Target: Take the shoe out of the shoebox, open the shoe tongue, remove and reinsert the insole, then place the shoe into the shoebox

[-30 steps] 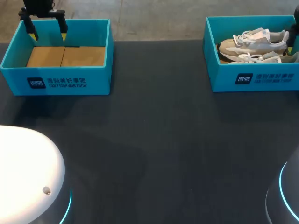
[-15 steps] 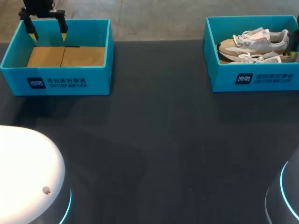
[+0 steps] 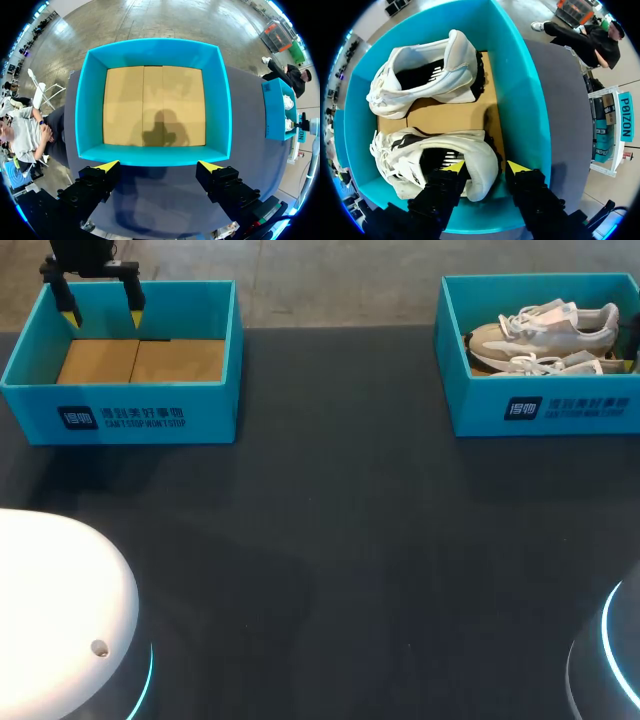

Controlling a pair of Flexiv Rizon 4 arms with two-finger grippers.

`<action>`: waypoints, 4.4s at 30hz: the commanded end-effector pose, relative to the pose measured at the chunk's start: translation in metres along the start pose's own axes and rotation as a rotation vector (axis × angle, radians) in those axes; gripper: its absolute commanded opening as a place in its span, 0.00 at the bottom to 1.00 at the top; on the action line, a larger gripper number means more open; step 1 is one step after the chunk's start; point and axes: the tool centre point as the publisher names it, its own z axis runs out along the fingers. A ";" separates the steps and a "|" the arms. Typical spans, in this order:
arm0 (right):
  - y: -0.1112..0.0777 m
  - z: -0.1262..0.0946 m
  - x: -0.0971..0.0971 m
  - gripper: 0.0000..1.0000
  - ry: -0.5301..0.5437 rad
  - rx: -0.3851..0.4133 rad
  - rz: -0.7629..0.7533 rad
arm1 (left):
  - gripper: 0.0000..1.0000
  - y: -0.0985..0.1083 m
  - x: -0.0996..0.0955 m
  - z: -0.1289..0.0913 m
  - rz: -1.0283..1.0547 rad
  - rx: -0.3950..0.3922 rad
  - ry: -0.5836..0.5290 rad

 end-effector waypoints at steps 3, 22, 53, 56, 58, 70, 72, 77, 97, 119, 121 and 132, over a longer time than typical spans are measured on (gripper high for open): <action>-0.003 0.014 0.001 0.50 0.003 0.008 0.007 | 1.00 0.000 0.000 -0.001 0.000 -0.001 -0.001; 0.000 0.039 0.007 0.44 -0.058 0.047 0.006 | 1.00 0.000 0.000 -0.001 0.000 -0.001 -0.001; -0.005 -0.054 0.001 0.00 -0.158 -0.028 0.064 | 1.00 0.000 0.000 -0.001 0.000 -0.001 -0.001; -0.005 -0.067 -0.001 0.00 -0.164 -0.039 0.069 | 1.00 0.000 0.000 -0.001 0.000 -0.001 -0.001; -0.005 -0.076 -0.001 0.00 -0.155 -0.041 0.074 | 1.00 0.000 0.000 -0.001 0.000 -0.001 -0.001; -0.008 -0.139 0.007 0.00 -0.172 -0.053 0.048 | 1.00 0.000 0.000 -0.001 0.000 -0.001 -0.001; -0.008 -0.146 0.008 0.00 -0.172 -0.054 0.047 | 1.00 0.000 0.000 -0.001 0.000 -0.001 -0.001; -0.009 -0.159 0.011 0.00 -0.165 -0.050 0.042 | 1.00 0.000 0.000 -0.001 0.000 -0.001 -0.001; -0.013 -0.170 0.025 0.00 -0.147 -0.069 -0.002 | 1.00 0.000 0.000 -0.001 0.000 -0.001 -0.001; -0.027 -0.179 0.032 0.00 -0.148 -0.084 0.026 | 1.00 0.000 0.000 -0.001 0.000 -0.001 -0.001; -0.036 -0.186 0.034 0.00 -0.141 -0.080 0.048 | 1.00 0.000 0.000 -0.001 0.000 -0.001 -0.001; -0.081 -0.203 0.052 0.00 -0.169 -0.066 0.037 | 1.00 0.000 0.000 -0.001 0.000 -0.001 -0.001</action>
